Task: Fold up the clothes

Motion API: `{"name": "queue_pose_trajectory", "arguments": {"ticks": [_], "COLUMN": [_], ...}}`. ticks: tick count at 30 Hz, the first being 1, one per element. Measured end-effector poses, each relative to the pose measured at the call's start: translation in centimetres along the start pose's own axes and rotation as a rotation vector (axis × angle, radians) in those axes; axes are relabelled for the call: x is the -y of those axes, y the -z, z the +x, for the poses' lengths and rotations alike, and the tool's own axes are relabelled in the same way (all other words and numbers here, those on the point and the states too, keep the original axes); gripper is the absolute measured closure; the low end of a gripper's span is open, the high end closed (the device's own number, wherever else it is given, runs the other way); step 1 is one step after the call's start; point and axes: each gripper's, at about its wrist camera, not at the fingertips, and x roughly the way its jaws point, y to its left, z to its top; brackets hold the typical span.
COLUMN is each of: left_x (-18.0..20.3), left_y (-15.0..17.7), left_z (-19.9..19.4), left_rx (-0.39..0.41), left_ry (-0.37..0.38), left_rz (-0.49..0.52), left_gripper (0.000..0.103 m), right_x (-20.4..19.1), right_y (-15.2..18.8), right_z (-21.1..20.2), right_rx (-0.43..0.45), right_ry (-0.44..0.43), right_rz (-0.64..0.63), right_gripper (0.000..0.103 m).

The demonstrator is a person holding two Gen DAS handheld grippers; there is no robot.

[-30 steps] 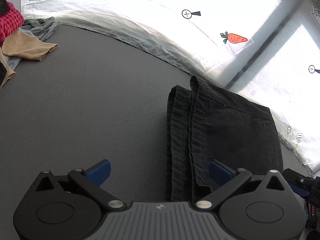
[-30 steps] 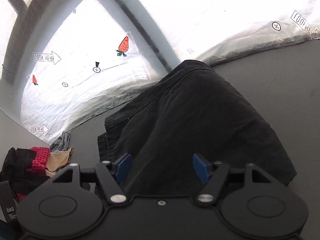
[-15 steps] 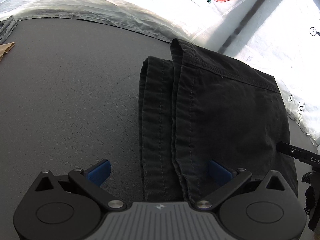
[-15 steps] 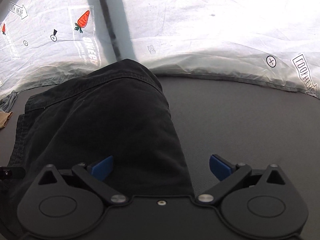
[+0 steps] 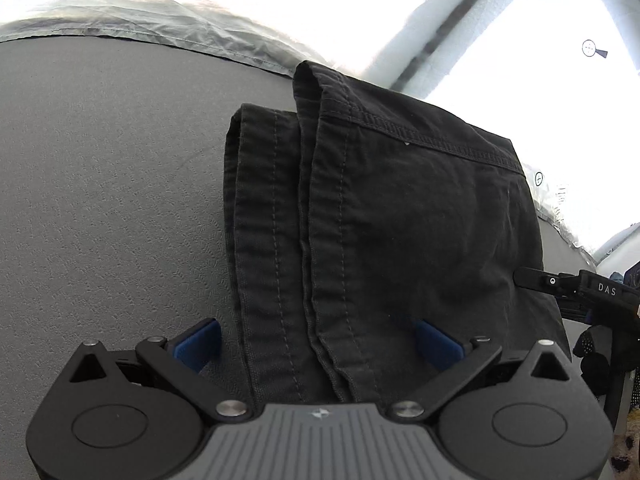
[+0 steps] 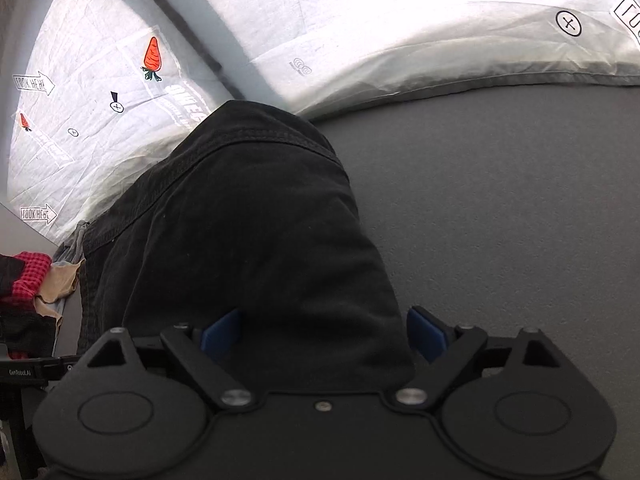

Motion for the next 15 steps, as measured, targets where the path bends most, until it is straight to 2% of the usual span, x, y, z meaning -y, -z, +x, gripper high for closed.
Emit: {"name": "queue_pose_trajectory", "arguments": {"ticks": [1, 2, 3, 4, 5, 9, 11, 15], "left_x": [0.0, -0.1, -0.3, -0.4, -0.3, 0.0, 0.7, 2.9], "left_y": [0.2, 0.3, 0.5, 0.7, 1.0, 2.2, 2.6, 3.9], "left_z": [0.0, 0.1, 0.2, 0.1, -0.2, -2.3, -3.3, -5.3], "left_rx": [0.005, 0.004, -0.004, 0.008, 0.039, 0.118, 0.138, 0.152], "left_ry": [0.020, 0.078, 0.143, 0.137, 0.103, 0.110, 0.104, 0.100], "left_rz": [0.005, -0.011, -0.048, -0.087, -0.113, -0.155, -0.149, -0.086], "left_gripper": [0.001, 0.006, 0.020, 0.024, 0.037, 0.069, 0.074, 0.076], "right_x": [0.3, 0.4, 0.3, 0.0, -0.3, -2.1, -3.4, -5.7], "right_y": [0.1, 0.4, 0.6, 0.9, 1.1, 1.8, 2.3, 3.5], "right_z": [-0.1, -0.3, -0.4, -0.7, -0.9, -2.6, -3.8, -6.8], "right_rx": [0.010, 0.024, 0.038, 0.052, 0.066, 0.129, 0.161, 0.204], "right_ry": [-0.018, -0.027, -0.029, -0.029, -0.029, -0.010, -0.005, 0.028], "right_rz": [0.045, 0.067, 0.068, 0.074, 0.079, 0.086, 0.094, 0.081], "right_gripper": [0.033, 0.036, 0.038, 0.044, 0.049, 0.067, 0.075, 0.079]}}
